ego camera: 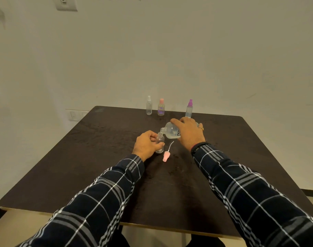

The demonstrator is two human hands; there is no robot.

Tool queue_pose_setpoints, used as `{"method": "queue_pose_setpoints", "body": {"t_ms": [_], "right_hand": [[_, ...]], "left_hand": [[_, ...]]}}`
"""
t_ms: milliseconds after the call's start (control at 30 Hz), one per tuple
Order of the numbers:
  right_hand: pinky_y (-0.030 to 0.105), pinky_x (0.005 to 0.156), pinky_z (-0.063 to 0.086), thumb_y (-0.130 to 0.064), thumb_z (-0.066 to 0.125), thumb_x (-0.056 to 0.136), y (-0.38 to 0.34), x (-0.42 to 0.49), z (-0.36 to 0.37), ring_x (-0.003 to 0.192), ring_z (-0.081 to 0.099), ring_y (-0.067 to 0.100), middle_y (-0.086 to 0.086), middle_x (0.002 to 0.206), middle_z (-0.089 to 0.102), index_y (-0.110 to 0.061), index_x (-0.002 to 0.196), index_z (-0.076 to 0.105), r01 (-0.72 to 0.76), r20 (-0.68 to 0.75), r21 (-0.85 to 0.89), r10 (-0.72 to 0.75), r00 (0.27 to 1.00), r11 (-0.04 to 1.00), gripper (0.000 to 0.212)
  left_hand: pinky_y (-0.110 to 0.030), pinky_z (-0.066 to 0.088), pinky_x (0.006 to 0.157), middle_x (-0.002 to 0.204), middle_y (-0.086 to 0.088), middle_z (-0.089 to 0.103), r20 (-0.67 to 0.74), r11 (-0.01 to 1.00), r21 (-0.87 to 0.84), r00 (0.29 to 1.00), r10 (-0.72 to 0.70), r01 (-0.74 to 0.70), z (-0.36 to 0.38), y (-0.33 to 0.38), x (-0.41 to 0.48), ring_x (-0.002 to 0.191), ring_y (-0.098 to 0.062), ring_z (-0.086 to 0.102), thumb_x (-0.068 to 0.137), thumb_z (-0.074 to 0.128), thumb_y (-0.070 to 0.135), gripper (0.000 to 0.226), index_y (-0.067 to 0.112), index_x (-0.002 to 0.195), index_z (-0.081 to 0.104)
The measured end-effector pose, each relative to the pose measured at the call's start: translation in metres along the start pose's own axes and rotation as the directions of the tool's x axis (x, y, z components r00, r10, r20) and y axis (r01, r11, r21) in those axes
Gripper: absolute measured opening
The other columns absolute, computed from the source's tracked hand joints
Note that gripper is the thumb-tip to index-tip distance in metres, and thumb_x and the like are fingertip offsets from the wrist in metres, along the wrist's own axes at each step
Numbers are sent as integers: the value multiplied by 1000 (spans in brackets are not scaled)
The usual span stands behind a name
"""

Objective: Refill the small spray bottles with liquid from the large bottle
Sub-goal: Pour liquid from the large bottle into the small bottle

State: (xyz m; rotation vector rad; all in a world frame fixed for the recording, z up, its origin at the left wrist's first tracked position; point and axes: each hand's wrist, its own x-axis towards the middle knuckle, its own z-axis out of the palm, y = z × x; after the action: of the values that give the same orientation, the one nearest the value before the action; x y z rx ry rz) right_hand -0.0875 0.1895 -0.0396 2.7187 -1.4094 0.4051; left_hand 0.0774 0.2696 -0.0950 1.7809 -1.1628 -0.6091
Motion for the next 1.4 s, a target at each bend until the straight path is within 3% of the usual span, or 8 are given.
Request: {"method": "queue_pose_setpoints", "body": {"t_ms": [633, 833, 1400], "right_hand": [[69, 109, 26, -15, 68, 90, 0, -1, 1, 132, 41, 29, 3, 135, 47, -39, 145, 38, 0, -7, 9, 0, 1000, 1000, 68], [69, 110, 26, -13, 66, 91, 0, -1, -1, 132, 41, 30, 4, 135, 47, -38, 145, 37, 0, -11, 3, 0, 1000, 1000, 66], [70, 110, 26, -13, 67, 91, -1, 0, -1, 132, 41, 29, 4, 133, 48, -38, 145, 38, -3, -12, 8, 3, 1000, 1000, 66]], "left_hand": [[-18, 52, 79, 96, 7, 68, -8, 1000, 28, 1000, 10, -10, -1, 2, -3, 87, -2, 64, 78, 86, 21, 37, 18, 108, 65], [-23, 55, 85, 100, 5, 69, -7, 999, 34, 1000, 4, -3, -1, 2, -3, 92, -5, 64, 79, 85, 21, 37, 19, 109, 65], [-23, 54, 85, 100, 6, 68, -5, 999, 35, 1000, 11, -11, -1, 2, -3, 92, -4, 64, 78, 86, 22, 35, 21, 105, 64]]}}
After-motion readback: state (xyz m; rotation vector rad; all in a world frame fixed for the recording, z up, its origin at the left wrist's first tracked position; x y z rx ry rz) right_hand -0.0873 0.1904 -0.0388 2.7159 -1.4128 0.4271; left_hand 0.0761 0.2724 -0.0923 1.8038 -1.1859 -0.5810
